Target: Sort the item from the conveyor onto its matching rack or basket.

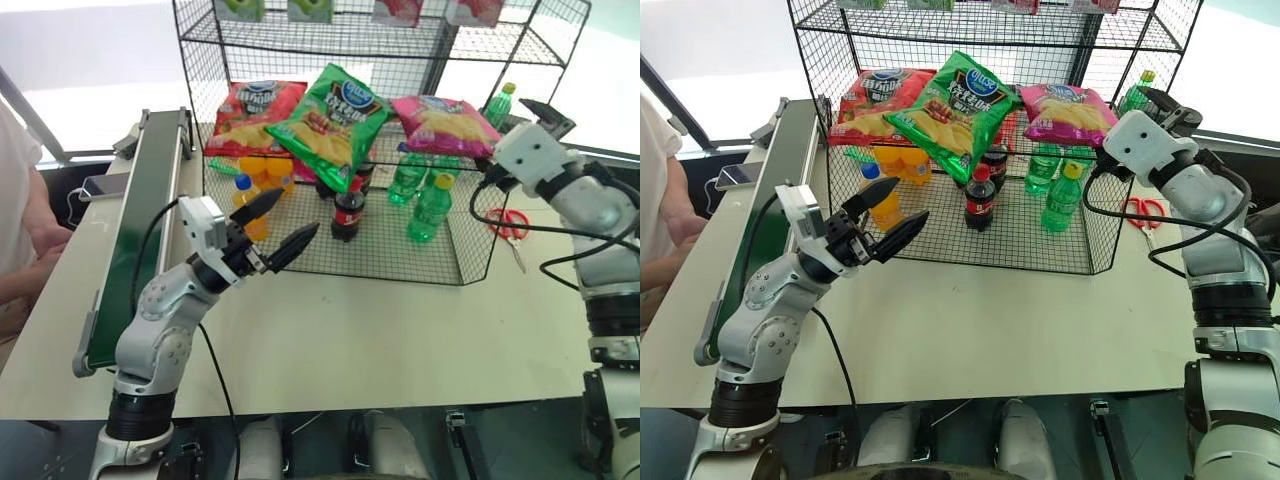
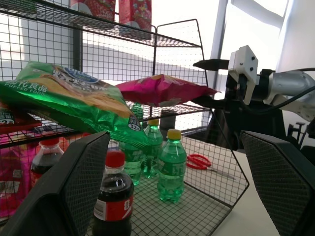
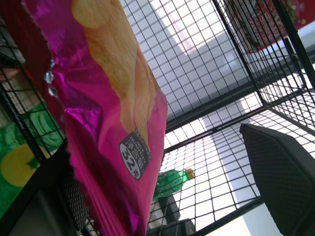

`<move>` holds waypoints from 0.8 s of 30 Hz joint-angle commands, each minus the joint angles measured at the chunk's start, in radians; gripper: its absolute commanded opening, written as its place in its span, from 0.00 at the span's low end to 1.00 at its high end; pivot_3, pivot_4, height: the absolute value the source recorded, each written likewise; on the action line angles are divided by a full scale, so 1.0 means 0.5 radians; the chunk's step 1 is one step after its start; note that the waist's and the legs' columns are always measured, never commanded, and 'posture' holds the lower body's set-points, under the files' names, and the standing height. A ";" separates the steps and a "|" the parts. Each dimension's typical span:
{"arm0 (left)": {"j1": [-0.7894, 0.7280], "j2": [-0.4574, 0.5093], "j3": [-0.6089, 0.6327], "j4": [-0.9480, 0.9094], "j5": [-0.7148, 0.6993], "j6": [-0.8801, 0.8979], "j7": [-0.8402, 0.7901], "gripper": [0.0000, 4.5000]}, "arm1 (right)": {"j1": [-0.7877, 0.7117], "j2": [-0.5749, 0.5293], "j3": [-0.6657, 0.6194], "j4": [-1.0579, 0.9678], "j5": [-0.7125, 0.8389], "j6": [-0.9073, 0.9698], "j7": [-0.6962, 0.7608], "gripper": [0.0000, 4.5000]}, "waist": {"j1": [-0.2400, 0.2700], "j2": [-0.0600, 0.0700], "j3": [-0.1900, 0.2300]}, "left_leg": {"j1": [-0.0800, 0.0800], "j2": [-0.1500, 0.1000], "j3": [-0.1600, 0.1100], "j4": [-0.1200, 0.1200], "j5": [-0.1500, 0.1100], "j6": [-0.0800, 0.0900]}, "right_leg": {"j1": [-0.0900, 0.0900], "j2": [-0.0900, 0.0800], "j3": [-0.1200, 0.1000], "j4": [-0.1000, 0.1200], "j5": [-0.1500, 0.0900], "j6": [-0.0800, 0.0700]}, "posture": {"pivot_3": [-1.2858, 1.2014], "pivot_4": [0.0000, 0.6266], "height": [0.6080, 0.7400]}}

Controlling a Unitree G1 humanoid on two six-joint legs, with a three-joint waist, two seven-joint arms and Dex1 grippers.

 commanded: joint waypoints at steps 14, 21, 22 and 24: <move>0.031 -0.023 -0.058 0.018 0.044 -0.123 -0.076 1.00 | 0.178 -0.136 -0.192 -0.303 0.457 -0.105 0.466 0.99 | 0.007 0.000 0.000 | 0.000 0.000 -0.001 0.000 -0.001 0.001 | 0.000 0.000 0.000 0.000 0.000 0.000 | 0.52 0.24 1.00; 0.034 -0.034 -0.068 0.034 0.059 -0.140 -0.082 1.00 | 0.199 -0.106 -0.158 -0.335 0.522 -0.114 0.570 0.99 | 0.010 0.000 0.000 | 0.000 0.000 -0.001 0.000 -0.001 0.001 | 0.000 0.000 0.000 0.000 0.000 0.000 | 0.52 0.24 1.00; 0.034 -0.030 -0.073 0.035 0.072 -0.146 -0.085 1.00 | 0.202 -0.105 -0.152 -0.329 0.506 -0.120 0.565 0.99 | 0.010 0.000 0.000 | 0.000 0.000 -0.001 0.000 -0.001 0.001 | 0.000 0.000 0.000 0.000 0.000 0.000 | 0.52 0.24 1.00; 0.033 -0.030 -0.079 0.030 0.081 -0.146 -0.080 1.00 | 0.207 -0.104 -0.130 -0.303 0.470 -0.153 0.562 0.88 | 0.011 0.000 0.000 | 0.000 0.000 -0.001 0.000 -0.001 0.001 | 0.000 0.000 0.000 0.000 0.000 0.000 | 0.52 0.24 1.00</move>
